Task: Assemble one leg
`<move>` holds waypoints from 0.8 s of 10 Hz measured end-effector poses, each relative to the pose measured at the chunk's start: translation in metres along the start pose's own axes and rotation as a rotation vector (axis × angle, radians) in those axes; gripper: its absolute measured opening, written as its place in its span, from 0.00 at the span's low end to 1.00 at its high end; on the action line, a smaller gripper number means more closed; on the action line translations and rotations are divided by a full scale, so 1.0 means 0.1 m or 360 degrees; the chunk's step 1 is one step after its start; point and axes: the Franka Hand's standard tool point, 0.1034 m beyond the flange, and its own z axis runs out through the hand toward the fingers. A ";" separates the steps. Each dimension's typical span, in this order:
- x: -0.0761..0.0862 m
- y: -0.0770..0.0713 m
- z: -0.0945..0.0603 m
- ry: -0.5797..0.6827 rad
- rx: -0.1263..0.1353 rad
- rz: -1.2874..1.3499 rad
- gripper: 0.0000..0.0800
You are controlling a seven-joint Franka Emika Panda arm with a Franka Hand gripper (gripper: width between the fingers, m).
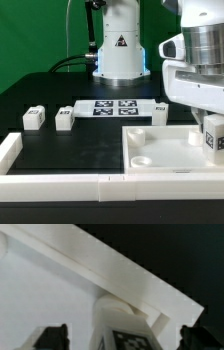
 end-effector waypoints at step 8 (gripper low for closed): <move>0.06 -0.04 0.02 0.0006 -0.0064 -0.1681 0.81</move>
Offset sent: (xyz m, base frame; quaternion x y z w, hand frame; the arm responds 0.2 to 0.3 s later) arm 0.0046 0.0039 -0.0002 -0.0054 0.0134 -0.3765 0.9263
